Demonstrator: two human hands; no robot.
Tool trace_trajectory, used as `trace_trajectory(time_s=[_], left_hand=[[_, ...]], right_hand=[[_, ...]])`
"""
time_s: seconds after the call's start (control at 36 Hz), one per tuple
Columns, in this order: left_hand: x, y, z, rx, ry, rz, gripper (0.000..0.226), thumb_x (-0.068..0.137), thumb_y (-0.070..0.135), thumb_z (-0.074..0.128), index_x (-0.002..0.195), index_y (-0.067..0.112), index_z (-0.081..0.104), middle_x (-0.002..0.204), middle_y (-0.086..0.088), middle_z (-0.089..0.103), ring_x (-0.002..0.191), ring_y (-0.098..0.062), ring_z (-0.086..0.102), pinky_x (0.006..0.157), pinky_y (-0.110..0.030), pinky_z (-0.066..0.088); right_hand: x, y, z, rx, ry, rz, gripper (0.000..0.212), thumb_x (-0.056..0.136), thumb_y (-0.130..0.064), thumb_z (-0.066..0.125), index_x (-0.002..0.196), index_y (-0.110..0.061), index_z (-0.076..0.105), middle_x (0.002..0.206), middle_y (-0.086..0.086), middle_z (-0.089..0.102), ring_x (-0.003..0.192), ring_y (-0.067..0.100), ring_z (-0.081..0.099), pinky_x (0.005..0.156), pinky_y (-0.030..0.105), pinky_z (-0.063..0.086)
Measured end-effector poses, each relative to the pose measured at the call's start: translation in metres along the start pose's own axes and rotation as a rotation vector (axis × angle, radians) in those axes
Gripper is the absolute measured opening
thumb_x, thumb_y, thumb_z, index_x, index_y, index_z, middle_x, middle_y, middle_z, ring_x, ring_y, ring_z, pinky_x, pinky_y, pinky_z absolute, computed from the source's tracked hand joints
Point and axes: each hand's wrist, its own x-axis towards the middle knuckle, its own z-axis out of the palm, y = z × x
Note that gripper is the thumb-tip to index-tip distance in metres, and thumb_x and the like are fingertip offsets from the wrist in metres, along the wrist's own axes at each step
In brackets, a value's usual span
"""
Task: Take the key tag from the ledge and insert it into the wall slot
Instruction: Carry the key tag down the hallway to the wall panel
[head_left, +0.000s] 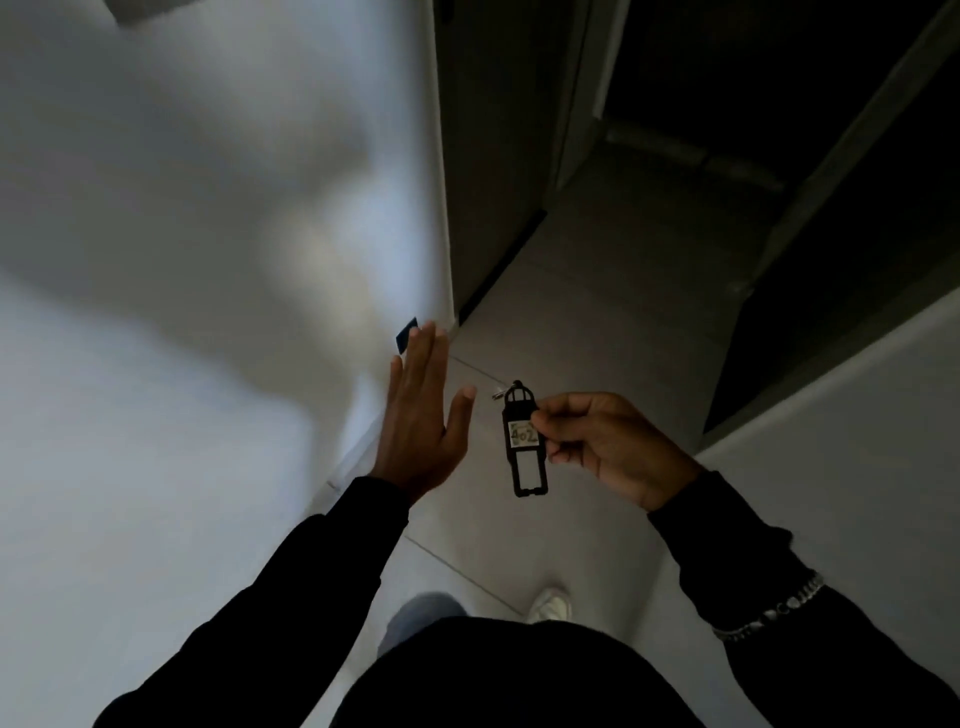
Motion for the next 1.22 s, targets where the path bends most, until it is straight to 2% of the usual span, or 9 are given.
trace_trajectory(time_s=[0.14, 0.28, 0.44, 0.61, 0.75, 0.86, 1.08, 1.17, 1.22], left_hand=[[0.059, 0.014, 0.018, -0.01, 0.081, -0.032, 0.065, 0.101, 0.039, 0.034, 0.157, 0.013, 0.015, 0.169, -0.005, 0.009, 0.157, -0.013, -0.002, 0.131, -0.042, 0.003], [0.125, 0.002, 0.036, -0.024, 0.139, -0.073, 0.067, 0.101, 0.043, 0.031, 0.158, 0.013, 0.013, 0.169, -0.004, 0.009, 0.157, -0.011, -0.003, 0.13, -0.04, 0.003], [0.207, -0.023, 0.053, -0.066, 0.222, -0.137, 0.066, 0.101, 0.039, 0.035, 0.157, 0.01, 0.014, 0.168, -0.01, 0.013, 0.156, -0.016, 0.001, 0.13, -0.051, 0.01], [0.272, -0.029, 0.039, -0.099, 0.305, -0.223, 0.065, 0.101, 0.036, 0.038, 0.157, 0.011, 0.015, 0.169, -0.007, 0.012, 0.156, -0.012, 0.0, 0.124, -0.058, 0.026], [0.321, -0.038, 0.02, -0.014, 0.408, -0.205, 0.066, 0.101, 0.04, 0.035, 0.157, 0.01, 0.016, 0.168, -0.007, 0.014, 0.157, -0.014, 0.001, 0.13, -0.048, 0.011], [0.347, -0.041, 0.007, 0.022, 0.579, -0.256, 0.064, 0.101, 0.037, 0.037, 0.156, 0.009, 0.019, 0.167, -0.01, 0.019, 0.157, -0.014, 0.006, 0.129, -0.053, 0.016], [0.394, -0.034, -0.036, 0.242, 0.915, -0.287, 0.06, 0.101, 0.025, 0.041, 0.154, 0.005, 0.024, 0.165, -0.013, 0.024, 0.157, -0.017, 0.012, 0.127, -0.052, 0.017], [0.42, -0.028, -0.077, 0.361, 0.998, -0.225, 0.059, 0.101, 0.025, 0.041, 0.154, 0.003, 0.025, 0.165, -0.016, 0.025, 0.157, -0.02, 0.013, 0.128, -0.053, 0.016], [0.433, -0.021, -0.107, 0.442, 1.065, -0.183, 0.058, 0.101, 0.024, 0.041, 0.153, 0.002, 0.027, 0.164, -0.018, 0.026, 0.156, -0.023, 0.014, 0.128, -0.053, 0.018]], right_hand=[[0.053, -0.054, -0.04, -0.013, -0.036, 0.025, 0.015, 0.08, -0.005, 0.066, 0.094, -0.001, 0.067, 0.08, 0.012, 0.061, 0.056, 0.009, 0.053, 0.065, 0.025, 0.048], [0.121, -0.092, -0.066, -0.055, -0.077, 0.032, 0.02, 0.078, -0.006, 0.066, 0.096, 0.001, 0.066, 0.085, 0.018, 0.059, 0.055, 0.009, 0.055, 0.05, 0.016, 0.05], [0.207, -0.13, -0.077, -0.144, -0.124, 0.045, 0.009, 0.082, -0.001, 0.063, 0.086, -0.007, 0.068, 0.081, 0.016, 0.058, 0.055, 0.009, 0.054, 0.049, 0.016, 0.049], [0.268, -0.182, -0.091, -0.206, -0.207, 0.051, 0.008, 0.083, -0.002, 0.063, 0.091, -0.004, 0.066, 0.076, 0.011, 0.057, 0.059, 0.011, 0.052, 0.05, 0.017, 0.05], [0.322, -0.223, -0.1, -0.241, -0.32, 0.041, 0.016, 0.08, -0.002, 0.065, 0.074, -0.015, 0.073, 0.062, 0.001, 0.066, 0.052, 0.007, 0.057, 0.051, 0.018, 0.052], [0.371, -0.256, -0.102, -0.359, -0.477, 0.005, 0.007, 0.07, -0.014, 0.072, 0.077, -0.017, 0.073, 0.059, -0.003, 0.068, 0.055, 0.008, 0.059, 0.052, 0.018, 0.052], [0.446, -0.342, -0.069, -0.725, -0.732, -0.311, 0.028, 0.077, -0.007, 0.073, 0.075, -0.034, 0.074, 0.067, -0.006, 0.074, 0.064, 0.017, 0.063, 0.058, 0.03, 0.054], [0.454, -0.394, -0.042, -0.789, -0.845, -0.476, 0.018, 0.076, -0.005, 0.074, 0.078, -0.023, 0.074, 0.079, 0.007, 0.076, 0.07, 0.02, 0.067, 0.063, 0.036, 0.056], [0.451, -0.431, -0.021, -0.811, -0.931, -0.603, 0.013, 0.076, -0.005, 0.073, 0.081, -0.017, 0.072, 0.084, 0.017, 0.075, 0.07, 0.022, 0.067, 0.056, 0.026, 0.055]])
